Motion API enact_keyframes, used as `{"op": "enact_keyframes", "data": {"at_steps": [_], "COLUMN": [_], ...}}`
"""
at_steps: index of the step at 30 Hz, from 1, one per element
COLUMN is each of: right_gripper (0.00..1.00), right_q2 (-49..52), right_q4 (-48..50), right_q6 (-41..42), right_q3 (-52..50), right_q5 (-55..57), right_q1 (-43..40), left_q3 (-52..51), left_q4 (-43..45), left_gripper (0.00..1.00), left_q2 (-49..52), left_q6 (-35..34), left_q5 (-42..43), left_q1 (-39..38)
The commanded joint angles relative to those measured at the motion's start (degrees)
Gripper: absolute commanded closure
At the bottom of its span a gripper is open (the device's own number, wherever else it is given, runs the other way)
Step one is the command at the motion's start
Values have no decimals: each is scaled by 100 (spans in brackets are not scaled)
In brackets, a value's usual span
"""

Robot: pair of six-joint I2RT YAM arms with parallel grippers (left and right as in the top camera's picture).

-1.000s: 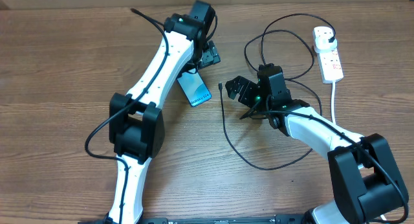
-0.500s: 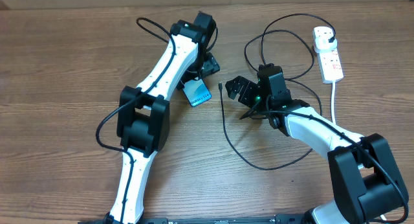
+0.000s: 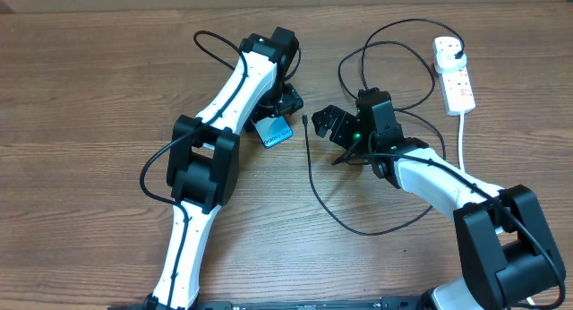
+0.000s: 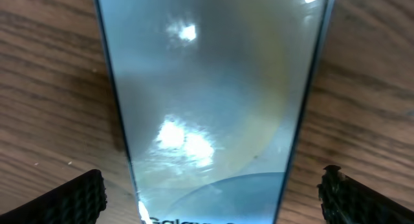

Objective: Plug charger to phone and switch on socket
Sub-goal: 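Reposition the left gripper over the phone's top end and lower it, then grasp the phone's top end with the left gripper and raise it upright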

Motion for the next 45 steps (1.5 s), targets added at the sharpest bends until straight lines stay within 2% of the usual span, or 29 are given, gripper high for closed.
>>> {"op": "enact_keyframes", "data": {"at_steps": [1,14,21,26,32,41,45], "right_gripper": [0,0,0,0,0,0,0], "right_q2": [-101,-101,-101,-101,-101,-101,-101], "right_q4": [26,15,13,13,13,15,17], "right_q6": [-11,-11,-11,-11,-11,-9,-9], "right_q3": [90,90,90,90,90,90,90], "right_q5": [83,83,83,83,83,81,81], "right_q1": [-17,-17,-17,-17,-17,-17,-17], "left_q3": [79,-358,-874,-1043,-1043,-1043,-1043], "left_q4": [-55,140,341,522,428,487,706], "left_gripper": [0,0,0,0,4,3,2], "left_q2": [50,57,57,57,57,57,57], "left_q6": [122,334,514,1613,2872,3727,3744], "left_q5": [-212,-278,28,516,490,487,555], "left_q1": [0,61,269,452,579,636,632]}}
